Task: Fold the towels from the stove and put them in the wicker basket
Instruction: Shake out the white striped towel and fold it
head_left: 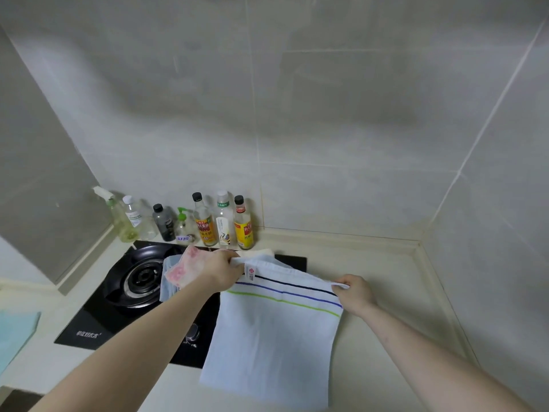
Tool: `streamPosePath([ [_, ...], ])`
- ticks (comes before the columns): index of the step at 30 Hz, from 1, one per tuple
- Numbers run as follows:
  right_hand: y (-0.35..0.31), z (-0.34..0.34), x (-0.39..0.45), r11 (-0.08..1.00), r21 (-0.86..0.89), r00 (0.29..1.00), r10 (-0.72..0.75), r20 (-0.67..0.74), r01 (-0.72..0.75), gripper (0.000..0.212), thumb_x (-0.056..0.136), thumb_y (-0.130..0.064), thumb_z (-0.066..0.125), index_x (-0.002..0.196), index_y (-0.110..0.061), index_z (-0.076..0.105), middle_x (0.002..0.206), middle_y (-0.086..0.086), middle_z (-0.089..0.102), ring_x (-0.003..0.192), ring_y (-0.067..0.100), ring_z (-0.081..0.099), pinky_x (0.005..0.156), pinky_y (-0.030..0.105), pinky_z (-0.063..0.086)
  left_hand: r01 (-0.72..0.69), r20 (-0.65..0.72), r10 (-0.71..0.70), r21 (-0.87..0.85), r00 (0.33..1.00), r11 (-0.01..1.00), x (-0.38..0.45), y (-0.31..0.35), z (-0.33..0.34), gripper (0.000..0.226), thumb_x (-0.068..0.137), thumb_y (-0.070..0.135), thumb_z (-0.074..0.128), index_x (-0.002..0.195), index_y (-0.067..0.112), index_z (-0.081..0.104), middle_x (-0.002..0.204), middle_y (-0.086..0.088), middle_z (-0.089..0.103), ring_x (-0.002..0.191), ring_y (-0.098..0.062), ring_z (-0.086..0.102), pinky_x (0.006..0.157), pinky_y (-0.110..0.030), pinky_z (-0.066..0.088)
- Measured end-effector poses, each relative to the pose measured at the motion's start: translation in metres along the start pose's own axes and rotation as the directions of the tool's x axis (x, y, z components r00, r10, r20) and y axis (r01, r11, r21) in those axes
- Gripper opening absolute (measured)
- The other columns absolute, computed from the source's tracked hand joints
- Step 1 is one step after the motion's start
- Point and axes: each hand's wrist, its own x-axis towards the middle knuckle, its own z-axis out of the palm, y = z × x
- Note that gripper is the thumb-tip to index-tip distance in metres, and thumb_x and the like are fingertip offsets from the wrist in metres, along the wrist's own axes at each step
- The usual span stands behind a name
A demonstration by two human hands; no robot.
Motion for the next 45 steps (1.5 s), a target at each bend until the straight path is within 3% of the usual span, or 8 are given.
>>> streamPosePath([
  [4,0.001,0.004,0.025,0.999,0.001,0.999,0.041,-0.011,-0.041,0.024,0.087,-0.016,0.064,0.064,-0.019,0.060,0.066,0.000,0.062,0.069,0.023,0.058,0.057,0.023,0.040,0.027,0.010,-0.027,0.020,1.000,0.999,0.026,-0.003,0.006,0.010,0.089,0.023,0.062,0.089,0.014,0.067,0.086,-0.006,0.071,0.085,-0.028,0.067,0.070,-0.037,0.053],
  [9,-0.002,0.016,0.047,0.998,-0.012,0.998,0.055,-0.026,-0.055,0.034,0.085,-0.012,0.060,0.053,-0.017,0.046,0.054,-0.002,0.046,0.056,0.020,0.043,0.051,0.026,0.032,0.040,0.019,-0.043,0.104,0.999,0.994,0.052,-0.003,0.011,0.013,0.091,0.020,0.057,0.100,0.016,0.065,0.099,-0.005,0.068,0.090,-0.025,0.062,0.068,-0.030,0.045],
  [25,0.020,0.052,0.109,0.992,0.000,0.991,0.123,-0.050,-0.123,0.019,0.091,-0.019,0.064,0.072,-0.021,0.065,0.079,0.002,0.069,0.078,0.027,0.066,0.070,0.030,0.052,-0.021,0.102,-0.023,0.416,0.994,0.909,0.117,0.001,0.034,0.016,0.089,0.015,0.055,0.102,0.018,0.064,0.098,-0.003,0.065,0.092,-0.025,0.062,0.080,-0.039,0.059],
  [32,0.039,0.071,0.126,0.990,0.034,0.988,0.139,-0.070,-0.137,0.027,0.090,-0.017,0.065,0.063,-0.022,0.059,0.076,0.003,0.068,0.078,0.028,0.064,0.070,0.031,0.051,0.077,0.132,-0.130,0.346,0.983,0.935,0.142,0.000,0.049,0.014,0.089,0.013,0.051,0.097,0.021,0.059,0.092,-0.001,0.062,0.085,-0.020,0.061,0.063,-0.029,0.052],
  [36,0.046,0.080,0.137,0.988,0.048,0.986,0.148,-0.070,-0.145,0.031,0.089,-0.015,0.061,0.059,-0.023,0.057,0.067,-0.002,0.060,0.072,0.027,0.060,0.066,0.030,0.048,0.179,0.140,-0.215,0.233,0.966,0.956,0.154,-0.006,0.061,0.018,0.085,0.021,0.048,0.101,0.019,0.056,0.100,-0.006,0.062,0.092,-0.026,0.060,0.072,-0.032,0.050],
  [39,0.048,0.089,0.145,0.986,0.047,0.984,0.164,-0.063,-0.162,0.028,0.089,-0.017,0.061,0.063,-0.025,0.059,0.072,-0.001,0.064,0.077,0.029,0.064,0.070,0.031,0.051,0.285,0.146,-0.308,0.159,0.940,0.945,0.224,-0.083,0.098,0.069,0.064,0.045,0.051,0.132,0.028,0.047,0.125,-0.016,0.058,0.117,-0.040,0.056,0.102,-0.053,0.048],
  [41,0.051,0.096,0.150,0.985,0.032,0.983,0.171,-0.059,-0.169,0.024,0.090,-0.020,0.063,0.067,-0.027,0.060,0.080,0.000,0.068,0.083,0.029,0.066,0.074,0.032,0.053,0.341,0.148,-0.357,0.127,0.922,0.932,0.245,-0.108,0.113,0.102,0.054,0.054,0.052,0.149,0.031,0.026,0.140,-0.021,0.050,0.127,-0.046,0.048,0.106,-0.058,0.045],
  [45,0.058,0.108,0.157,0.982,0.005,0.981,0.188,-0.049,-0.188,0.014,0.091,-0.024,0.065,0.078,-0.026,0.064,0.087,0.002,0.071,0.086,0.028,0.066,0.075,0.030,0.052,0.323,0.185,-0.342,0.127,0.921,0.938,0.164,-0.023,0.079,0.063,0.095,0.027,0.062,0.150,0.015,0.033,0.133,-0.013,0.051,0.112,-0.029,0.046,0.094,-0.033,0.041],
])
